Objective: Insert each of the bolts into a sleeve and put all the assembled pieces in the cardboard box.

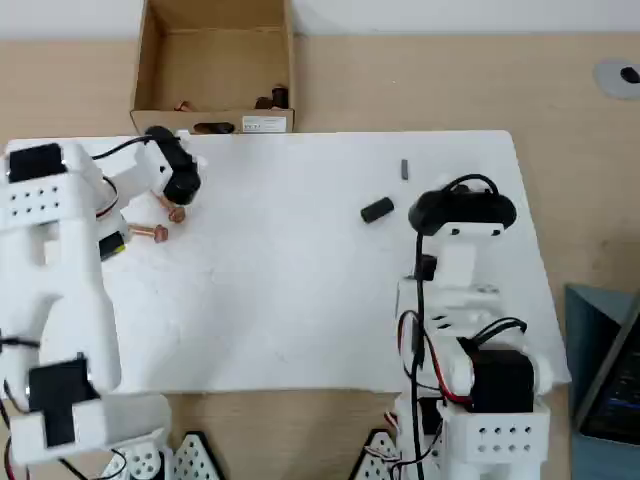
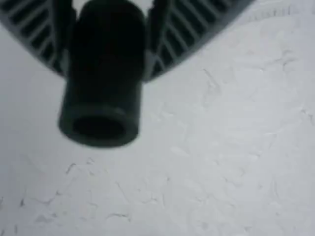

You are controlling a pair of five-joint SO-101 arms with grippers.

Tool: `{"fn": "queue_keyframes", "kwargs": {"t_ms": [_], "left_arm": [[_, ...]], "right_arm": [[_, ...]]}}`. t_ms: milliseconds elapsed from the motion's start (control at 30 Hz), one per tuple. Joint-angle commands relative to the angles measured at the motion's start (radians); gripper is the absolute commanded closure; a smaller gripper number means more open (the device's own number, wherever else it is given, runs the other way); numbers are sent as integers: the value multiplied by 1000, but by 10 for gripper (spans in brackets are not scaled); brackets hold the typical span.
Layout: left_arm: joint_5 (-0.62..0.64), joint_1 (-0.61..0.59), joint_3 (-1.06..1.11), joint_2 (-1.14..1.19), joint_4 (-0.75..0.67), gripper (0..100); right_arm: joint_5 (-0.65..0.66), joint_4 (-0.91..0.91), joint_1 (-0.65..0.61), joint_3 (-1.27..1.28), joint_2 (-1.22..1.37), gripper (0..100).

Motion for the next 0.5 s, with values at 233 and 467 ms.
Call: {"fn": "queue_keyframes", "kwargs": {"t_ms": [233,467], "left_arm": [[-199,-2,-235,213,-2,955],[-206,17,-348,317,-2,887]], "right_arm": [[2,-43,8,22,-12,989],[2,-64,8,54,-12,989]]}}
